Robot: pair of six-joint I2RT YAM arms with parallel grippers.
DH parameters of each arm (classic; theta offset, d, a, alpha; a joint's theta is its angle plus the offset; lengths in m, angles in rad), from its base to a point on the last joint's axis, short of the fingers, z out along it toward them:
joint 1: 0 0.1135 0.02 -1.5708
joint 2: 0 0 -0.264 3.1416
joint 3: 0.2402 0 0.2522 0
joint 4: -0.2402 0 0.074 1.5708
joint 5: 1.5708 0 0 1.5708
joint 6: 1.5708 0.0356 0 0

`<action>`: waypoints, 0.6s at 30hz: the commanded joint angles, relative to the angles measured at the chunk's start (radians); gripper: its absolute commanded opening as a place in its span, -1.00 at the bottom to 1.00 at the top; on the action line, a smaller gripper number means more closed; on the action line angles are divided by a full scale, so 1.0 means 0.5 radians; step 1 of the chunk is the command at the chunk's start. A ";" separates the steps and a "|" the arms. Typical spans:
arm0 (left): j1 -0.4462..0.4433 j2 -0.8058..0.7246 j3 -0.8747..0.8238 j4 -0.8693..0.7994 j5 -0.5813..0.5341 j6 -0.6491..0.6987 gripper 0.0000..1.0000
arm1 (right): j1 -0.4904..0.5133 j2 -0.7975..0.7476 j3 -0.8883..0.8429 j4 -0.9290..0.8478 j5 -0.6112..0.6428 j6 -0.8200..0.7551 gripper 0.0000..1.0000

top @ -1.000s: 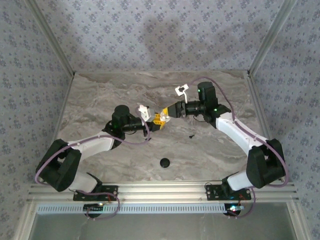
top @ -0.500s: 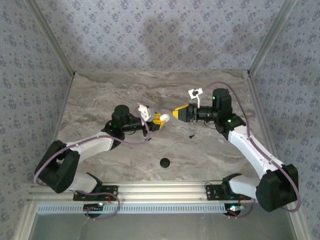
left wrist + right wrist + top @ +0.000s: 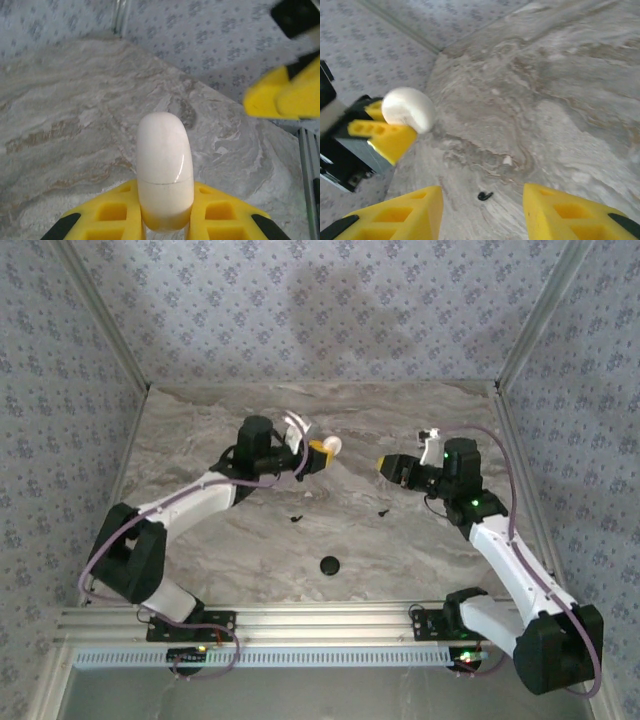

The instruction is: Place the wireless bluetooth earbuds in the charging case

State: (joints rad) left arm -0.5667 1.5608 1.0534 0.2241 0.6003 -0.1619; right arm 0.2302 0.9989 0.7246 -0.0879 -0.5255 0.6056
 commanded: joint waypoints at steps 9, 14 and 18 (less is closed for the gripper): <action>-0.010 0.696 1.109 -1.169 -0.039 -0.523 -0.89 | -0.023 -0.246 -0.117 -0.299 0.428 0.181 -0.03; -0.104 1.020 1.460 -1.348 -0.035 -0.678 -0.89 | -0.052 -0.355 -0.148 -0.423 0.502 0.179 -0.03; -0.210 1.284 1.721 -1.440 -0.016 -0.797 -0.89 | -0.077 -0.436 -0.166 -0.497 0.540 0.183 -0.03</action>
State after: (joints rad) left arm -0.6308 2.1357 1.8286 -0.4004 0.5751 -0.4881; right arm 0.2020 0.8124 0.6567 -0.2779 -0.2974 0.6853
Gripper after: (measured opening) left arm 0.199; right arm 0.486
